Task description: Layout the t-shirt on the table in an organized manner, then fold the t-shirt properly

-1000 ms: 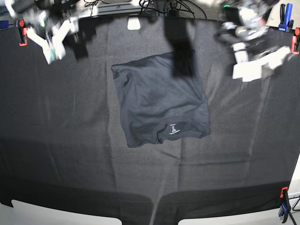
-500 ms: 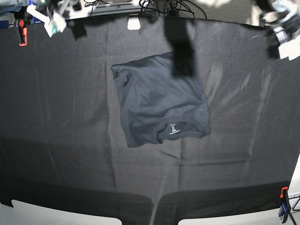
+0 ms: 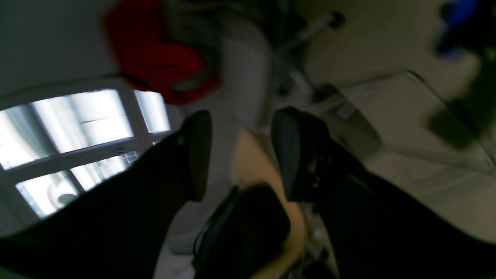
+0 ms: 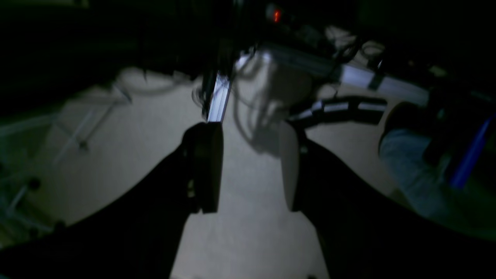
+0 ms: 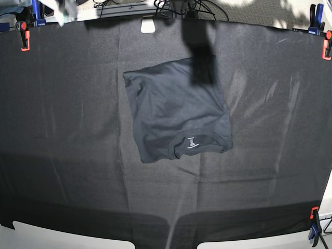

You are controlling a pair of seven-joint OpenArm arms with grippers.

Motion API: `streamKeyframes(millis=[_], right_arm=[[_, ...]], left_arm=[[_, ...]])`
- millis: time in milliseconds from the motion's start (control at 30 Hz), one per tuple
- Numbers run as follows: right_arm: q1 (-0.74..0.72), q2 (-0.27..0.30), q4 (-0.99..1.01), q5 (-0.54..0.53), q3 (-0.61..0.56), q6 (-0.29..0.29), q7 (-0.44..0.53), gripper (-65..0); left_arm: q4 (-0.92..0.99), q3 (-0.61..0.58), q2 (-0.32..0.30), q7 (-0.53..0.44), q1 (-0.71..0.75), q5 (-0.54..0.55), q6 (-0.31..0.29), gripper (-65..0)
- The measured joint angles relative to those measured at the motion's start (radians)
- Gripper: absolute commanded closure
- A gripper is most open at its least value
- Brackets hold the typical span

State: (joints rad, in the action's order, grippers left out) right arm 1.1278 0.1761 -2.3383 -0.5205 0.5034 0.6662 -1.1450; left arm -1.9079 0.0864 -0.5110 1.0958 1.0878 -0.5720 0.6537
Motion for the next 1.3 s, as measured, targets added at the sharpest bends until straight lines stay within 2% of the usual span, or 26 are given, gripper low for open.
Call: streamKeyframes(millis=[33,200,300,467,500,567,633,733,767,867,933,1033,1133,1200,1300], right_arm=[[0.018,0.011,0.002,-0.001,-0.004,0.000,0.001,-23.6],[0.042,0.041,0.090,-0.006,-0.005,0.000,0.008,-23.6],[0.040,0.050,0.233,-0.006,-0.021,0.003,0.020,-23.6],[-0.014,0.101,0.546,-0.006,-0.079,0.008,0.182,-23.6],[-0.037,0.116,0.615,0.001,-0.097,0.009,0.211,-23.6],[-0.088,0.141,0.750,0.044,-0.145,0.009,0.289,-23.6],[-0.163,0.153,0.878,0.123,-0.208,0.012,0.348,-23.6],[-0.312,0.158,1.078,0.243,-0.328,0.011,0.408,-23.6],[-0.368,0.159,1.148,0.255,-0.370,0.010,0.438,-23.6],[-0.517,0.155,1.347,0.257,-0.483,0.002,0.539,-23.6],[-0.600,0.145,1.471,0.222,-0.551,-0.016,0.588,-23.6],[-0.716,0.113,1.627,0.237,-0.636,-0.058,0.621,-23.6],[-0.801,0.081,1.740,0.233,-0.709,-0.114,0.724,-23.6],[-0.846,0.073,1.790,0.237,-0.754,-0.172,0.779,-23.6],[-0.879,0.071,1.824,0.237,-0.810,-0.257,0.809,-23.6]], left_arm=[[0.030,0.000,0.011,-0.050,0.005,0.057,-0.020,-26.9],[0.218,-0.001,0.052,-0.252,-0.029,0.304,-0.254,-26.9],[0.352,0.000,0.066,-0.359,-0.089,0.443,-0.431,-26.9],[0.597,-0.002,0.101,-0.480,-0.225,0.607,-0.769,-26.9],[0.648,-0.002,0.110,-0.507,-0.258,0.631,-0.826,-26.9],[0.747,-0.002,0.131,-0.597,-0.322,0.653,-0.891,-26.9],[0.838,-0.001,0.156,-0.694,-0.396,0.647,-0.912,-26.9],[0.967,0.000,0.199,-0.801,-0.502,0.647,-0.907,-26.9],[1.011,0.000,0.213,-0.827,-0.534,0.643,-0.908,-26.9],[1.149,0.000,0.252,-0.898,-0.603,0.546,-0.913,-26.8],[1.249,0.000,0.270,-0.941,-0.643,0.509,-0.913,-26.9],[1.394,0.000,0.289,-0.964,-0.712,0.460,-0.912,-26.9],[1.503,0.000,0.296,-1.046,-0.758,0.440,-0.912,-26.9],[1.536,0.000,0.298,-1.044,-0.773,0.440,-0.912,-26.9],[1.535,0.000,0.306,-1.018,-0.770,0.439,-0.913,-26.9]])
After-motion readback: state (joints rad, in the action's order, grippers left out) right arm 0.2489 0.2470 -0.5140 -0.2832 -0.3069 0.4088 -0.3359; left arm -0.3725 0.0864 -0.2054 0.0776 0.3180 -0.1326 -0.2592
